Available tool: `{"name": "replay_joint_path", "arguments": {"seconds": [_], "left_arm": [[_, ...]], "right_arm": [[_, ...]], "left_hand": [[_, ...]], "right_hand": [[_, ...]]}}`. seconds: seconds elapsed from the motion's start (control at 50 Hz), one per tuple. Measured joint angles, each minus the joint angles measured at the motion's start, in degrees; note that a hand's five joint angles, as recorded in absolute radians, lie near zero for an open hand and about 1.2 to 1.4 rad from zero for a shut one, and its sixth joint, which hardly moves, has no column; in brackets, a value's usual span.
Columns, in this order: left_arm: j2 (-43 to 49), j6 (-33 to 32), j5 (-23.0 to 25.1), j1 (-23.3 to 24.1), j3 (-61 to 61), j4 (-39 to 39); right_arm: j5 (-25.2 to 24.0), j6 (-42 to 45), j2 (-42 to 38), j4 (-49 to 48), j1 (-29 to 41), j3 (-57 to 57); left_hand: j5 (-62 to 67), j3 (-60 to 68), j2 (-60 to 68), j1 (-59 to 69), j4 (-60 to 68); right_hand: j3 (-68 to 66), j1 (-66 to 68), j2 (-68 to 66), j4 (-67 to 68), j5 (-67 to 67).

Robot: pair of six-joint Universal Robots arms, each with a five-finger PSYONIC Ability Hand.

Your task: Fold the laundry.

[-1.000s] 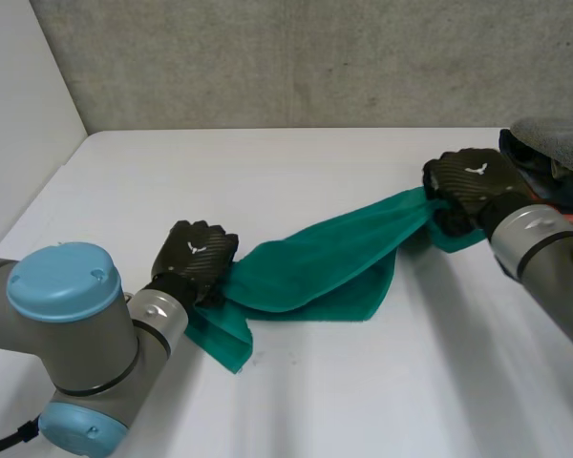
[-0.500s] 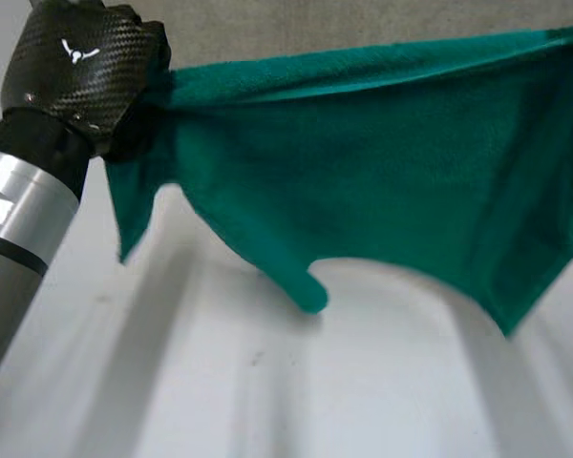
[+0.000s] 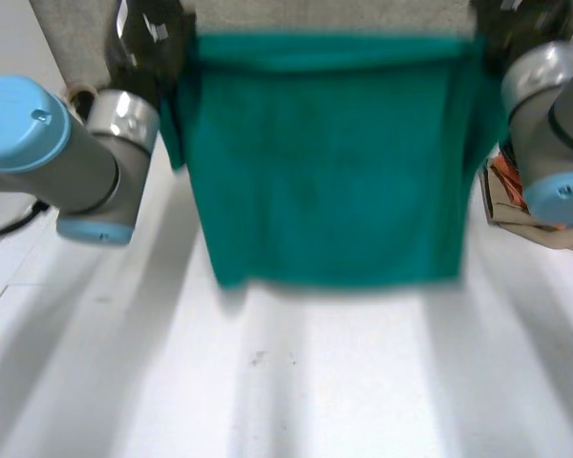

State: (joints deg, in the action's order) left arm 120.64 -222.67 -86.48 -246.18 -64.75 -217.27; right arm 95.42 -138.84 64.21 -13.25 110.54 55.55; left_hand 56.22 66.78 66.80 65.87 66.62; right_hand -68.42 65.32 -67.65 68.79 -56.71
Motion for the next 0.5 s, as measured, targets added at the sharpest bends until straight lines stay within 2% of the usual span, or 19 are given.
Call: {"name": "replay_joint_path", "arguments": {"seconds": [0.1, 0.16, 0.36, 0.5], "left_arm": [[-2.7, 0.7, 0.0, 0.3, -0.8, -12.1], [-5.1, 1.1, 0.2, 0.3, -3.6, -13.8], [-8.7, 4.8, 1.8, -0.1, -18.7, -8.7], [-6.3, 5.8, 2.3, -2.1, -29.8, -7.0]], "right_arm": [[0.6, -2.1, 5.7, -15.7, 0.1, 4.2], [-0.1, -2.5, 8.2, -17.8, 0.1, 7.3], [-3.9, -3.2, 9.2, -8.3, -0.4, 19.0], [-4.9, -5.1, 3.4, -4.7, -0.8, 27.9]], "left_hand": [[0.0, 0.0, -0.1, 0.0, 0.0], [0.0, 0.0, -0.1, 0.0, 0.0], [-1.2, -2.4, -2.4, -0.3, -2.3], [-13.5, -14.1, -14.3, -14.0, -13.9]], "right_hand": [[0.0, 0.0, 0.0, 0.0, -0.2], [0.0, 0.0, 0.0, 0.0, -0.7], [0.0, 0.0, -0.1, 0.0, -1.0], [0.0, 0.0, -0.1, 0.0, -1.0]]}}
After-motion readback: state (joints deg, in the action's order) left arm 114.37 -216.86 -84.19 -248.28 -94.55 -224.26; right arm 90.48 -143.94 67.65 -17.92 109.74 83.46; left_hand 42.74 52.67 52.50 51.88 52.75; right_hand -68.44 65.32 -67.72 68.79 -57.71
